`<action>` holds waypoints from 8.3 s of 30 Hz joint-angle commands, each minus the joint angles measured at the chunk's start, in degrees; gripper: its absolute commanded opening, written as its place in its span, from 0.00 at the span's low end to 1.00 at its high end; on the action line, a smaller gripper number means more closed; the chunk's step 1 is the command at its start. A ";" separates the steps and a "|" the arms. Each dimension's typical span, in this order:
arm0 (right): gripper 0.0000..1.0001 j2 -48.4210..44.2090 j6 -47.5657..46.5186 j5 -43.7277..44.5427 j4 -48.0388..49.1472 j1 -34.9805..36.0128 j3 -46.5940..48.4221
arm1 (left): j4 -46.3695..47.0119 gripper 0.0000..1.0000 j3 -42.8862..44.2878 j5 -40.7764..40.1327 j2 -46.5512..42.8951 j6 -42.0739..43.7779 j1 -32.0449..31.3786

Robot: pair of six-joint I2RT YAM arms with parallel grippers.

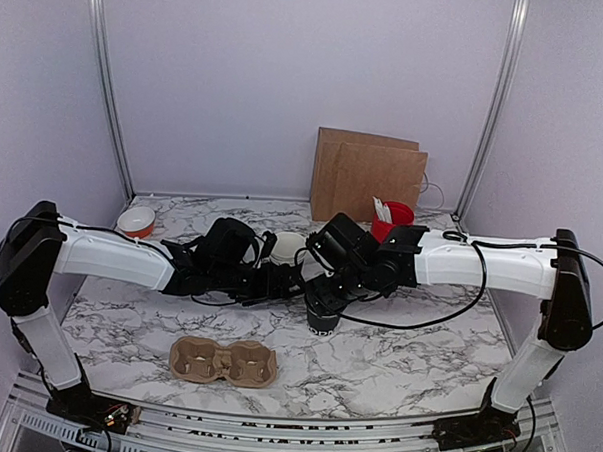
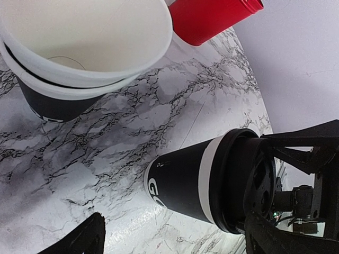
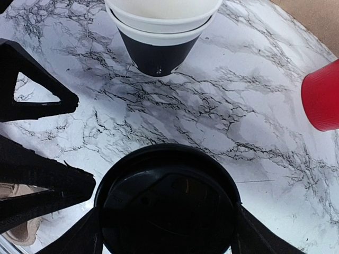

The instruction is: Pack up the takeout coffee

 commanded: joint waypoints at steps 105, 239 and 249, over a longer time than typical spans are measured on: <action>0.68 -15.92 9.55 -19.32 19.95 -16.85 -30.63 | -10.53 0.92 11.83 -4.64 10.41 2.62 -3.81; 0.67 -12.26 7.61 -20.03 19.26 -18.78 -23.05 | -15.63 0.92 15.61 -7.30 10.51 7.45 -3.22; 0.66 -12.72 13.13 -17.54 15.90 -12.28 -29.92 | -15.66 0.92 15.49 -8.72 10.54 7.24 -3.07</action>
